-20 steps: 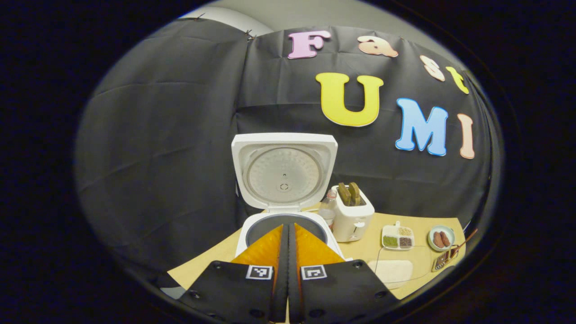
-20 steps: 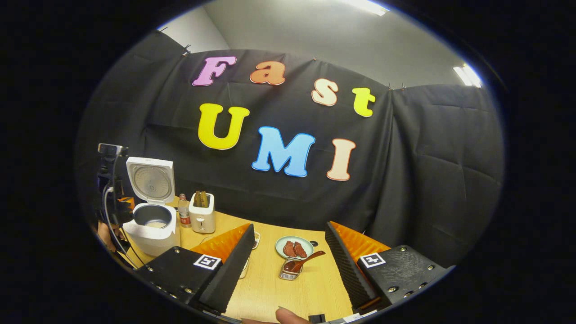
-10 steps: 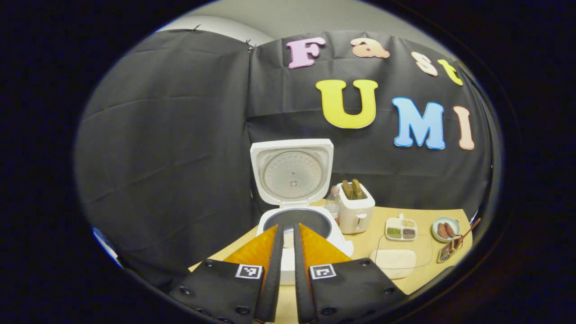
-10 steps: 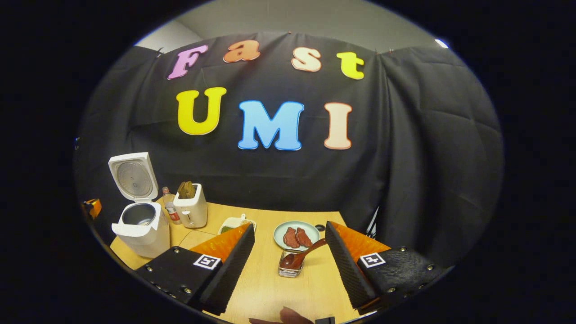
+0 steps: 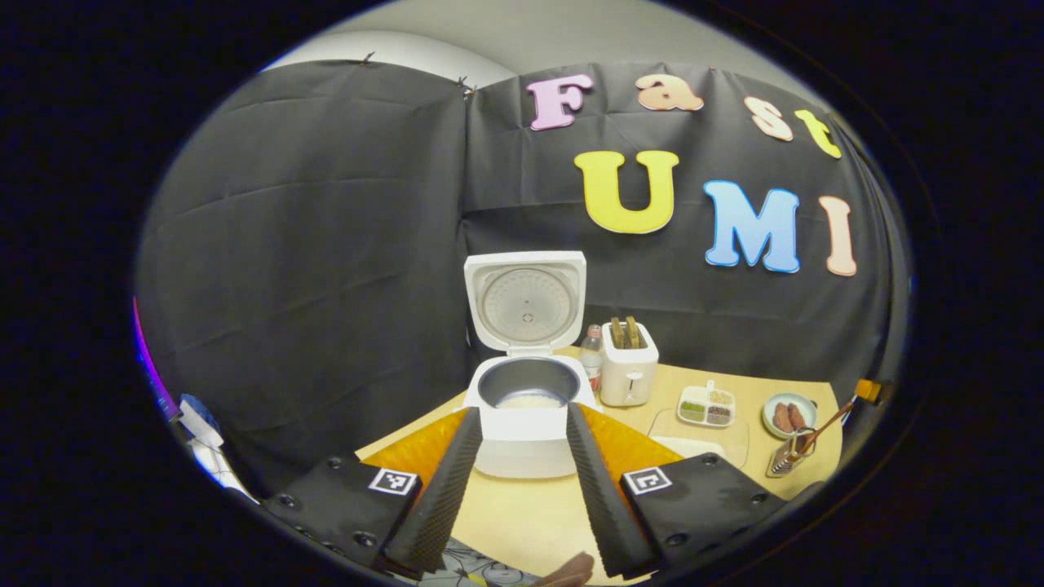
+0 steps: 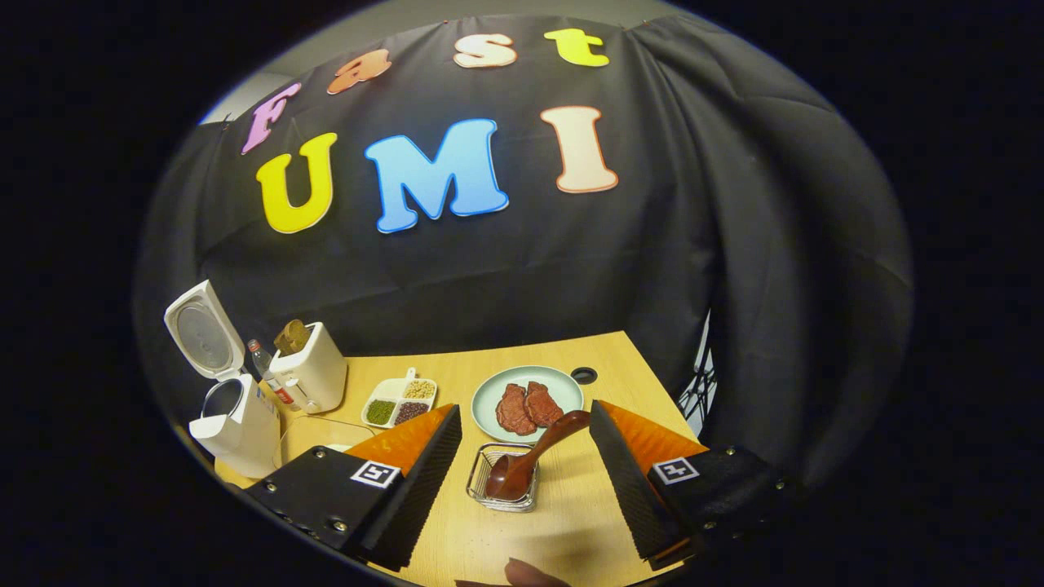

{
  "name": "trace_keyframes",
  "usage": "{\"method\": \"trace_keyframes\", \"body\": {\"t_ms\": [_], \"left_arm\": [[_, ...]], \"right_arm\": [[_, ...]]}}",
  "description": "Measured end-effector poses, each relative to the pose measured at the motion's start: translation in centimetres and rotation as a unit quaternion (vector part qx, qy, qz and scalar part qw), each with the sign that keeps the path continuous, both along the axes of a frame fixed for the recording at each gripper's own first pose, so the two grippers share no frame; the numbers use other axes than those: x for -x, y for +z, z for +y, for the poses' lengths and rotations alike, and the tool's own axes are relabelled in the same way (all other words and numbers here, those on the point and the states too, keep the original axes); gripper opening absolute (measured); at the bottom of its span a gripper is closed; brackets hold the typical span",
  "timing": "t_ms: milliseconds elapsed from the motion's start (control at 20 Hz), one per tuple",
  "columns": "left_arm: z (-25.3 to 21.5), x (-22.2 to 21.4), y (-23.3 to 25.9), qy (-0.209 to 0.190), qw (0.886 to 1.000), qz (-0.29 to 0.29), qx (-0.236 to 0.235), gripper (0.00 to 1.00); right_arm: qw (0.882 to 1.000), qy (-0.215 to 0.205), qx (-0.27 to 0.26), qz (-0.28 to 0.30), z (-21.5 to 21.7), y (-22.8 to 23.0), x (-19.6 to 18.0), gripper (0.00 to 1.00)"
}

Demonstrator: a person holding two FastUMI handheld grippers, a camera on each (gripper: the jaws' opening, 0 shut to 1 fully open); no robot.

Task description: Close the left gripper, press the button to open the rice cooker; take a wooden spoon from the chopstick holder with the right hand, scoop a spoonful of rice and pour it into the rice cooker, then put the wooden spoon back into the chopstick holder.

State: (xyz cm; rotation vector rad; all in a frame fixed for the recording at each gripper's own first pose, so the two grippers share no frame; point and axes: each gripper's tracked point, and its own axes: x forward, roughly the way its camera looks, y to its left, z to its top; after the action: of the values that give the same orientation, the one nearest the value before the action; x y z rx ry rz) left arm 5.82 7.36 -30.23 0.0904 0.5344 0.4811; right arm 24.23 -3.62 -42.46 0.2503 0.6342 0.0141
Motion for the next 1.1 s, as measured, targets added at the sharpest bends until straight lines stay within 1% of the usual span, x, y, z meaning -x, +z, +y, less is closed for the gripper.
{"method": "trace_keyframes", "body": {"t_ms": [50, 100, 150, 250, 350, 450, 500, 550, 650, 700, 750, 800, 850, 900, 950, 1000, 1050, 1100], "left_arm": [[-0.3, 0.9, 1.0, 0.004, 1.0, -0.004, -0.006, 0.75], [-0.7, 1.2, 1.5, 0.006, 1.0, -0.004, -0.011, 0.75], [-1.4, 1.8, 1.9, 0.004, 1.0, -0.005, -0.014, 0.78], [-3.2, 2.6, 1.9, -0.006, 1.0, 0.0, -0.003, 0.86], [-4.1, 3.6, 1.4, -0.003, 1.0, 0.009, 0.004, 0.95], [-5.2, 4.6, 1.1, -0.008, 1.0, 0.024, 0.002, 0.98], [-5.7, 5.0, 1.3, -0.013, 1.0, 0.028, -0.003, 0.96], [-6.3, 5.4, 1.3, -0.02, 0.999, 0.035, -0.005, 0.97], [-7.1, 6.2, 1.1, -0.03, 0.998, 0.048, -0.009, 0.96], [-7.4, 6.5, 1.0, -0.031, 0.998, 0.05, -0.009, 0.99], [-7.4, 6.7, 1.0, -0.03, 0.998, 0.054, -0.007, 0.99], [-7.4, 7.0, 1.1, -0.027, 0.998, 0.055, -0.005, 0.97], [-7.3, 7.4, 1.3, -0.024, 0.998, 0.055, -0.004, 0.97], [-7.1, 7.7, 1.5, -0.019, 0.998, 0.054, -0.006, 0.98], [-6.7, 8.0, 1.6, -0.015, 0.998, 0.054, -0.006, 0.97], [-6.4, 8.2, 1.8, -0.012, 0.999, 0.053, -0.007, 0.97], [-6.1, 8.7, 2.0, -0.007, 0.999, 0.052, -0.008, 0.99], [-5.8, 9.0, 2.2, -0.003, 0.999, 0.05, -0.008, 0.98]], "right_arm": [[1.0, -0.007, -0.012, 0.006, -0.2, -1.4, -0.5, 0.97], [1.0, -0.013, -0.025, 0.011, -0.4, -2.6, -0.9, 0.97], [0.999, -0.018, -0.036, 0.017, -0.4, -3.8, -1.3, 0.96], [0.998, -0.028, -0.054, 0.029, -0.3, -6.0, -2.1, 0.98], [0.996, -0.037, -0.07, 0.036, -0.1, -7.7, -2.8, 0.98], [0.994, -0.039, -0.089, 0.044, 0.6, -9.0, -3.4, 0.98], [0.993, -0.035, -0.098, 0.052, 1.2, -9.8, -3.5, 0.98], [0.992, -0.033, -0.103, 0.061, 1.7, -10.5, -3.4, 0.97], [0.991, -0.037, -0.11, 0.07, 2.4, -11.3, -4.0, 0.84], [0.99, -0.047, -0.108, 0.071, 2.2, -11.6, -4.5, 0.75], [0.99, -0.054, -0.11, 0.076, 2.2, -12.1, -4.4, 0.67], [0.987, -0.053, -0.127, 0.078, 2.5, -12.1, -4.1, 0.41], [0.984, -0.05, -0.154, 0.075, 3.3, -11.9, -4.3, 0.3], [0.979, -0.047, -0.18, 0.082, 4.0, -11.7, -4.3, 0.29], [0.977, -0.059, -0.18, 0.096, 3.8, -12.3, -3.6, 0.29], [0.976, -0.07, -0.183, 0.097, 2.9, -12.3, -4.3, 0.16], [0.973, -0.067, -0.194, 0.102, 3.6, -12.6, -4.1, 0.16], [0.972, -0.069, -0.199, 0.106, 3.6, -12.4, -4.1, 0.16]]}}
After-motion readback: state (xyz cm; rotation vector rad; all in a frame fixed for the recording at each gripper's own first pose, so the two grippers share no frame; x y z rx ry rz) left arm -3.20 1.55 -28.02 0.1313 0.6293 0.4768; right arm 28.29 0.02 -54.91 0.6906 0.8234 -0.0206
